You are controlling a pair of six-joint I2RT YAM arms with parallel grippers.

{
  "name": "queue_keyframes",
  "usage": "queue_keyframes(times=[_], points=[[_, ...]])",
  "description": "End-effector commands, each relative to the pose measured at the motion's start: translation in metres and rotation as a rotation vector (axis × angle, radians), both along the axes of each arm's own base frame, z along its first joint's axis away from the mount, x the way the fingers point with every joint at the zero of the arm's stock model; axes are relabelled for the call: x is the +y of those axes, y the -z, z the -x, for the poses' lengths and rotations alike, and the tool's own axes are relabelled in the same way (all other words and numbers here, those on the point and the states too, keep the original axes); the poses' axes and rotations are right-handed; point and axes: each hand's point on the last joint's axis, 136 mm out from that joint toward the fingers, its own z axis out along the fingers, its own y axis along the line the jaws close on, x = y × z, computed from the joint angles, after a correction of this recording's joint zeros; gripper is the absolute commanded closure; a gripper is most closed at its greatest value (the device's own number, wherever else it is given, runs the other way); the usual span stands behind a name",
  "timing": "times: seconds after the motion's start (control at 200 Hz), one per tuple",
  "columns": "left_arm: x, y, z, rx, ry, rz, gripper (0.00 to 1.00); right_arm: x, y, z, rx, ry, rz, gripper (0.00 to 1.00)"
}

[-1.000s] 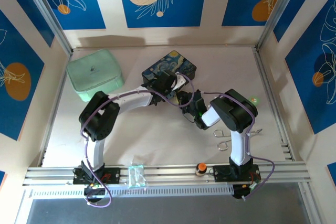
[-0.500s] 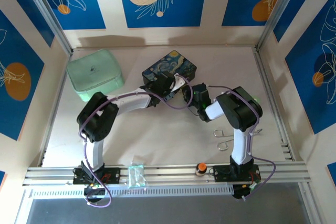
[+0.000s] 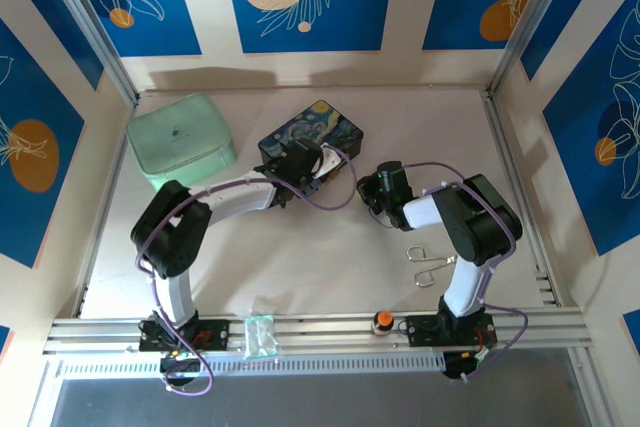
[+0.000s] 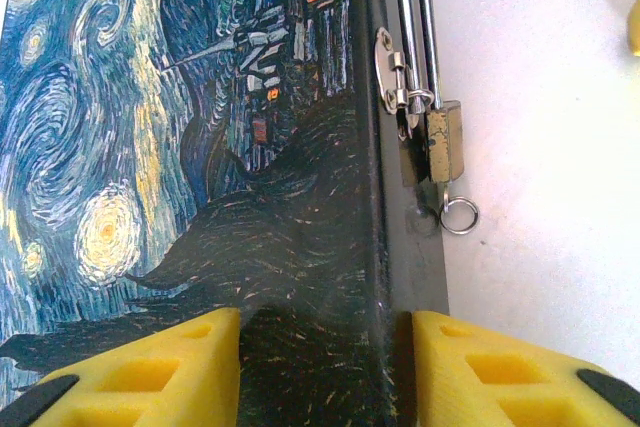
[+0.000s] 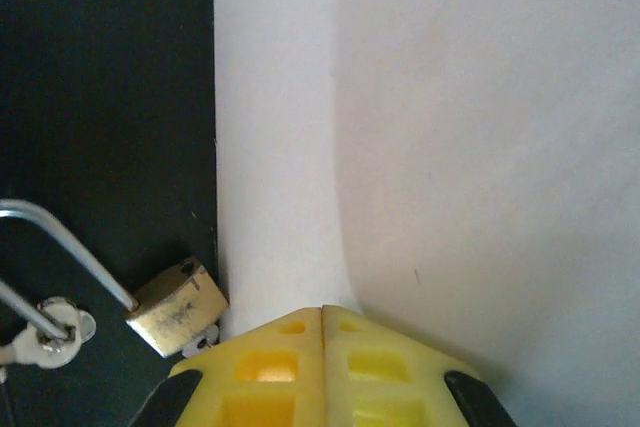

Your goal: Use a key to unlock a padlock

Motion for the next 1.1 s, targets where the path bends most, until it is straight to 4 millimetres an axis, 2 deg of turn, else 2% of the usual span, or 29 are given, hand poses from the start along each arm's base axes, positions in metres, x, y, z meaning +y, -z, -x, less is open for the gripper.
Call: queue_keyframes(times=[0.0,0.08,0.2,0.37,0.51,0.595,0.68,0.74,0.85,1.015,1.091], points=[[0.022,0.025,0.02,0.111,-0.014,-0.055,0.54,0.027,-0.019,0.006,-0.068,-0.222,0.046,0.86],[0.02,0.024,0.021,0.114,-0.01,-0.045,0.54,0.04,-0.019,0.009,-0.077,-0.337,0.148,0.67],[0.02,0.021,0.022,0.117,0.001,-0.043,0.54,0.042,-0.02,0.013,-0.123,-0.391,0.375,0.57],[0.013,0.022,0.026,0.148,0.022,0.0,0.54,0.065,-0.024,0.016,-0.232,-0.465,0.308,0.53],[0.012,0.022,0.026,0.158,0.025,-0.001,0.54,0.07,-0.017,0.012,-0.233,-0.46,0.494,0.5],[0.012,0.023,0.027,0.162,0.03,-0.006,0.54,0.071,-0.012,0.004,-0.221,-0.432,0.569,0.5],[0.011,0.022,0.027,0.165,0.034,0.0,0.54,0.08,-0.013,-0.004,-0.256,-0.42,0.485,0.51],[0.011,0.023,0.029,0.171,0.037,0.0,0.54,0.076,-0.01,-0.012,-0.258,-0.359,0.46,0.52],[0.01,0.025,0.032,0.189,0.048,0.004,0.54,0.063,-0.011,-0.026,-0.278,-0.254,0.491,0.59],[0.006,0.029,0.041,0.231,0.079,0.023,0.55,0.07,-0.029,-0.048,-0.371,-0.191,0.433,0.72],[0.008,0.031,0.043,0.234,0.073,0.019,0.55,0.053,-0.027,-0.055,-0.322,-0.104,0.387,0.79]])
